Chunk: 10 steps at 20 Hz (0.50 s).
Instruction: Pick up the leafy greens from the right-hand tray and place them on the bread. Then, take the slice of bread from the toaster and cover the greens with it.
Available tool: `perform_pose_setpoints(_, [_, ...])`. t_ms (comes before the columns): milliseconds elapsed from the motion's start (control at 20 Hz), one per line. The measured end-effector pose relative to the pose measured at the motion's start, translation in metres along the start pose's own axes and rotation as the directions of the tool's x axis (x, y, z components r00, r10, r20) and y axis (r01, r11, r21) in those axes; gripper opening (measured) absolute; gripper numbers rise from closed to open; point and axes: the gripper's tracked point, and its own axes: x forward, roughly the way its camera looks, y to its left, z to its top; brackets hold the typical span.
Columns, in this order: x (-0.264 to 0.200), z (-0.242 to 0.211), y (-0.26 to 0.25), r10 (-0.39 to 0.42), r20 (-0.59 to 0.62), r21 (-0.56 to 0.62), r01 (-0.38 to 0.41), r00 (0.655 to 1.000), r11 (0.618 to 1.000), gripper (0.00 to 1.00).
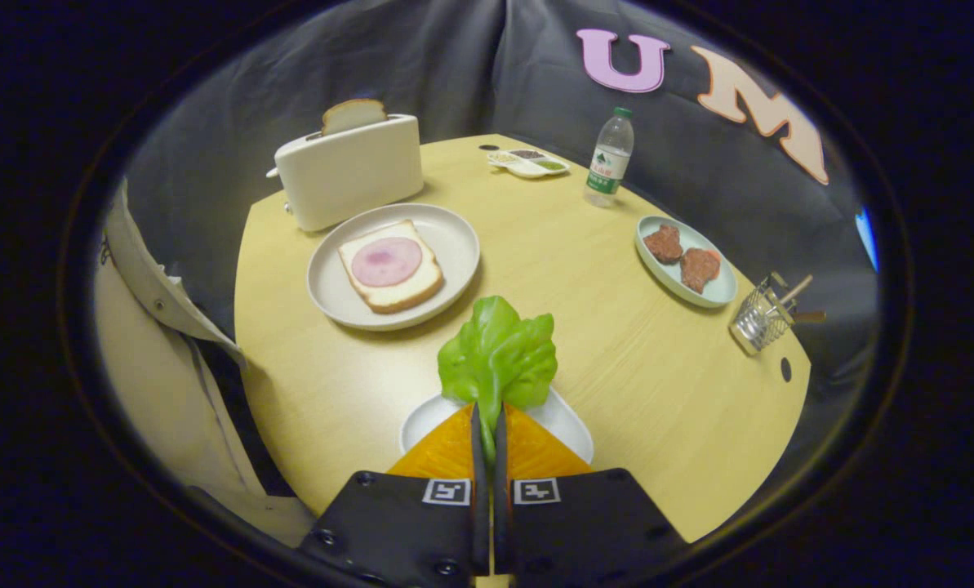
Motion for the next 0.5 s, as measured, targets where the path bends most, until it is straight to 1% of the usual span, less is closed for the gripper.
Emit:
perform_pose_setpoints(250, [0.000,0.031,0.015,-0.011,0.032,-0.029,0.012,0.999,0.999,0.05])
perform_pose_setpoints(500, [0.013,0.062,0.036,0.012,0.048,-0.072,-0.008,0.999,0.997,0.05])
